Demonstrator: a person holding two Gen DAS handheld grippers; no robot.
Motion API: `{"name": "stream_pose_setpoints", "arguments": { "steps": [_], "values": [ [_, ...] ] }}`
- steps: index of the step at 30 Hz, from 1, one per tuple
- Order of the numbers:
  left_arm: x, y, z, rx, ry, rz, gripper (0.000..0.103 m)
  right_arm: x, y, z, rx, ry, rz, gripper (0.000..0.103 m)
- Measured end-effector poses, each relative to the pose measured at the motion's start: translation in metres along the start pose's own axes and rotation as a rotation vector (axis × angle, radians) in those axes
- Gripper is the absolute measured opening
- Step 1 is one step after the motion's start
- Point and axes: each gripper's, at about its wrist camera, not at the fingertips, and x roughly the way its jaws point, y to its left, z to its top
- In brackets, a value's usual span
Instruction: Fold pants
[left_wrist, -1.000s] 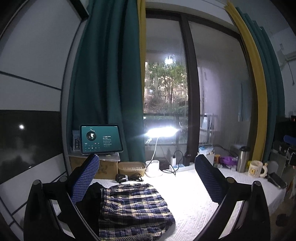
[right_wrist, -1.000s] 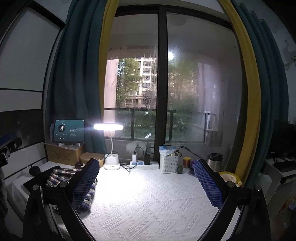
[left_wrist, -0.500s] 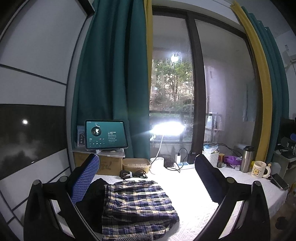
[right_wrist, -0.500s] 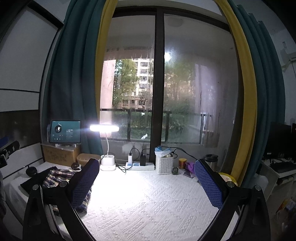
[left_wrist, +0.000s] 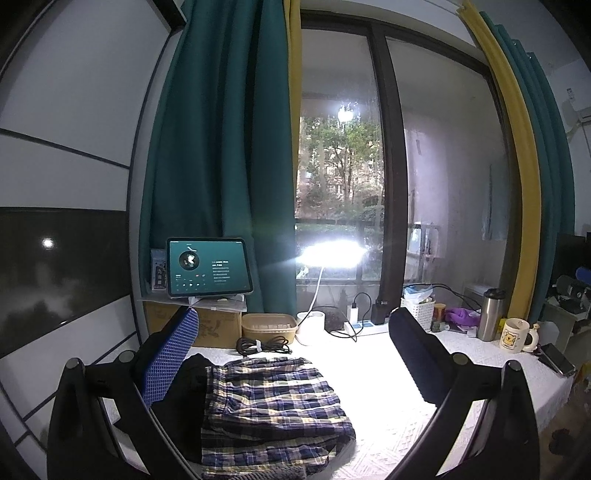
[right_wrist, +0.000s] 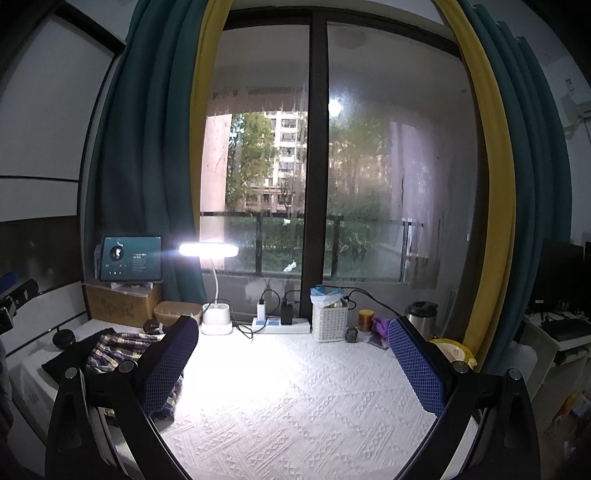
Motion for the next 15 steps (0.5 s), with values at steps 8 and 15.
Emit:
{"name": "stream_pose_setpoints", "arguments": {
  "steps": [8, 15],
  "values": [
    [0.0017, -0.0021, 0.0000, 0.005, 0.003, -0.019, 0.102, -0.0001, -0.0002, -0.0001, -0.003, 0.007, 0.003, 0.103],
    [0.0019, -0.0039, -0.0007, 0.012, 0.005, -0.024, 0.102, -0.0001, -0.0016, -0.0008, -0.002, 0.013, 0.011, 0.103]
  ]
}}
